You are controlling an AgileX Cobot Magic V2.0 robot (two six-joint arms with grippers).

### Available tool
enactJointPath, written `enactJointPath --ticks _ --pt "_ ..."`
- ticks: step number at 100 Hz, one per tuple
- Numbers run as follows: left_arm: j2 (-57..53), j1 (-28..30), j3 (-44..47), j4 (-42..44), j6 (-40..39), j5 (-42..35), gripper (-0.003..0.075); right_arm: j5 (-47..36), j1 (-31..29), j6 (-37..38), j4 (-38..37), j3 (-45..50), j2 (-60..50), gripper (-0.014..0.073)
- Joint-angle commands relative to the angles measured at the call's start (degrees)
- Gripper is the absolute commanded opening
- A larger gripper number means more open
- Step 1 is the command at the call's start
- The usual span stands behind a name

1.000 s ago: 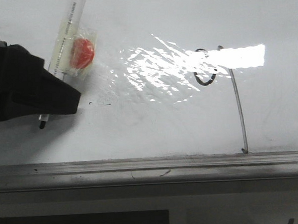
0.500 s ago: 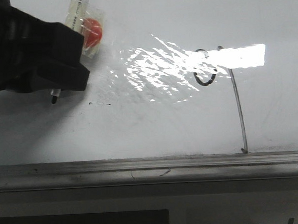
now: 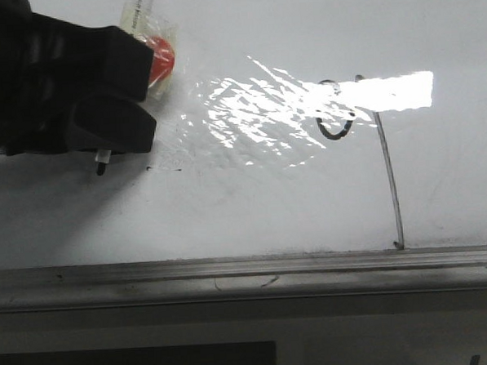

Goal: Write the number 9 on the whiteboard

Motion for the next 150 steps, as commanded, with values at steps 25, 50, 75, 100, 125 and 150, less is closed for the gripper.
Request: enactJointPath --ticks 25,50,75,100,125,150 --pt "0.30 0.09 -1.09 -0.83 -1.48 -7.79 0.0193 -4.28 -0.39 -0.21 0.30 -2.01 0.32 -0.0061" --pt "0.30 0.09 -1.09 -0.83 -1.48 -9.50 0.0340 -4.28 -0.39 -0.11 0.30 -2.01 0.32 -0.0061" --pt "0.30 0.09 -1.09 -0.53 -1.48 -9.56 0.0588 -4.28 -0.39 -0.11 0.30 -2.01 0.32 -0.0061" --pt "-6.12 -2.83 -1.09 -0.79 -1.37 -6.25 0.0652 -3.86 -0.39 -0.11 -0.26 -2.01 0.22 -0.0061" --pt "-21.14 -11.34 0.76 -0.79 4.49 -7.83 0.0388 2.68 -0.39 0.14 -5.59 2.86 -2.88 -0.0040" --pt "-37.52 -19.09 7.96 -0.79 6.31 -7.72 -0.0020 2.07 -0.39 5.08 -6.55 15.02 -11.16 -0.0040"
